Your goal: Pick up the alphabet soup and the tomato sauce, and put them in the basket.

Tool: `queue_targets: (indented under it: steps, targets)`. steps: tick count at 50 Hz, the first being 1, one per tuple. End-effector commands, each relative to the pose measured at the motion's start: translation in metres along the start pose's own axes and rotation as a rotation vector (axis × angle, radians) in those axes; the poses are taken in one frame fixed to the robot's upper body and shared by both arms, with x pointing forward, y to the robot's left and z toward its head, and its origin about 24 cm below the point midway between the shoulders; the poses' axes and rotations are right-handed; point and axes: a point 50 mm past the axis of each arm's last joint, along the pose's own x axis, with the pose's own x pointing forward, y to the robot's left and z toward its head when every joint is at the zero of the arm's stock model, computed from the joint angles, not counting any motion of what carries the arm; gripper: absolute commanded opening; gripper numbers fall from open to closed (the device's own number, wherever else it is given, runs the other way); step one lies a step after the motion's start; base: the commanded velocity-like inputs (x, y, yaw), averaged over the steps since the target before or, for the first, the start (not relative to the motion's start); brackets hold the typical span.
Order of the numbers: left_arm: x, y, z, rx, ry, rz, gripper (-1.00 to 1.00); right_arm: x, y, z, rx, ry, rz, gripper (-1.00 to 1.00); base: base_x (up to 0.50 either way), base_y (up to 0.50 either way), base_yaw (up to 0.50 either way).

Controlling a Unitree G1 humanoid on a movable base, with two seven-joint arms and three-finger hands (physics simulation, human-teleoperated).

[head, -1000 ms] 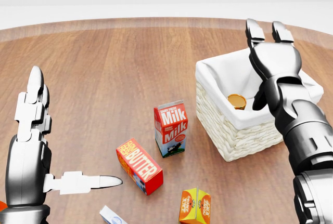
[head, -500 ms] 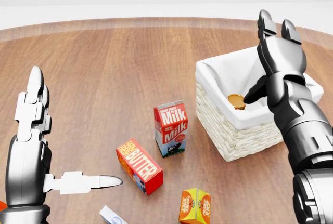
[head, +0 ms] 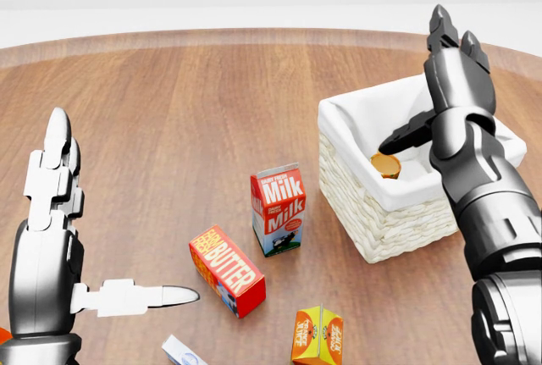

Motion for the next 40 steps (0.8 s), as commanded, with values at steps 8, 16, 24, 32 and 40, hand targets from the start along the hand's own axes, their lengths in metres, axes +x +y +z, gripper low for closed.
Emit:
queue_targets:
  steps: [8,16,24,32,40]
  targets:
    - [0.0,0.001,0.0,0.002,0.0,0.003,1.0,0.001,0.001,0.003,0.199,0.037,0.026,1.0,0.0,0.0,0.0]
    - [0.0,0.001,0.0,0.001,0.0,0.002,1.0,0.0,0.003,0.003,0.23,0.038,0.037,1.0,0.0,0.0,0.0]
    - [-0.002,0.001,-0.001,0.003,0.009,0.003,1.0,-0.003,0.008,-0.002,0.299,0.064,0.046,1.0,0.0,0.0,0.0]
    - [-0.001,0.0,0.0,0.003,0.004,0.001,1.0,-0.004,0.007,-0.007,0.348,0.075,0.048,1.0,0.0,0.0,0.0]
    - [-0.002,0.001,-0.001,0.003,0.007,0.001,1.0,-0.008,0.01,-0.014,0.38,0.087,0.058,1.0,0.0,0.0,0.0]
